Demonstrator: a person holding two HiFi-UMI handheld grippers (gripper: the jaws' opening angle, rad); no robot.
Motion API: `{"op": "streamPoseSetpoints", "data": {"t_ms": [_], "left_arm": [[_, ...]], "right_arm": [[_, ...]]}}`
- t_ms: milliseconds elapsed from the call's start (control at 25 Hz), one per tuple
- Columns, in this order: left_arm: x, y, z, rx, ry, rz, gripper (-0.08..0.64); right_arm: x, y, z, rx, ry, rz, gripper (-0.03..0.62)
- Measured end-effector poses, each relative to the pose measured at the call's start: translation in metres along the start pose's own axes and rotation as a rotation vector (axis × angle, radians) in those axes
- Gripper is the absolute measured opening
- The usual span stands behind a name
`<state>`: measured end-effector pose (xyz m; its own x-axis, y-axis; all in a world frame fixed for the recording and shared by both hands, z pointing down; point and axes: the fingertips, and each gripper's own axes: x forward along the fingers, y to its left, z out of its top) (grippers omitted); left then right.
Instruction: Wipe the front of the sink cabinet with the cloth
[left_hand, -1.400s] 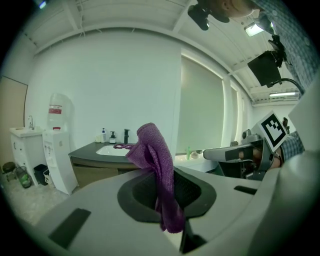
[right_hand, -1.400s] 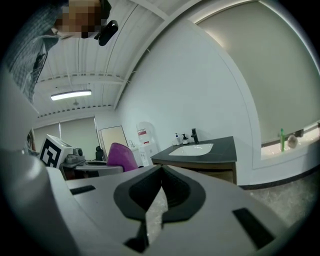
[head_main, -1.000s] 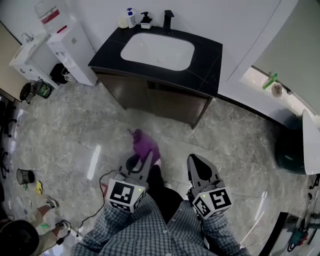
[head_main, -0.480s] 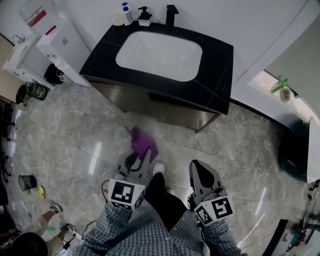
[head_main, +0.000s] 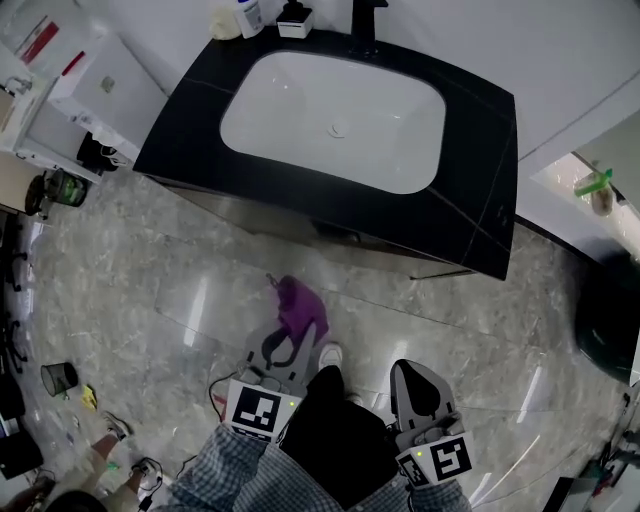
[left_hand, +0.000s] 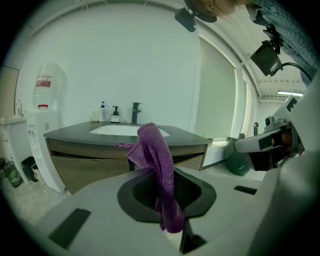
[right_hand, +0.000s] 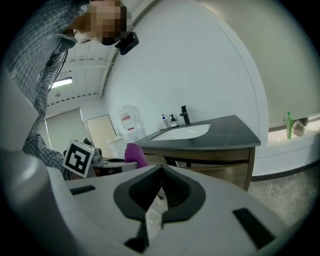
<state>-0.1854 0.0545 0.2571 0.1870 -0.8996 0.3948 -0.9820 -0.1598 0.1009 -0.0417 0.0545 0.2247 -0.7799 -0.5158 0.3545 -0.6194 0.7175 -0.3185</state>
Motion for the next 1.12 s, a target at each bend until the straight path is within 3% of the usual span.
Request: {"op": "streamPoseSetpoints", "data": {"t_ms": [160,520,840,1120], "left_arm": [[0.028,0.029,-0.034,-0.032,0.02,0.019,0.054],[0.066,0.096,-0.081,-0.014,0.121,0.188,0.054],[0.111,0.114,-0.089,0.106,0.255,0.275,0.054],[0.142,0.103,-0.075,0.228,0.296,0.315,0.054]], "right_arm": [[0.023,-0.012,-0.03,0.029,0.021,-0.017,0.017],[0.037,-0.047,-0.079,0.048,0.075,-0.03,0.017],[0.035,-0.056,-0.103,0.076,0.103,-0.009,0.017],[0.021,-0.075,-0.116,0.12,0.104,-0.029,0.017]]}}
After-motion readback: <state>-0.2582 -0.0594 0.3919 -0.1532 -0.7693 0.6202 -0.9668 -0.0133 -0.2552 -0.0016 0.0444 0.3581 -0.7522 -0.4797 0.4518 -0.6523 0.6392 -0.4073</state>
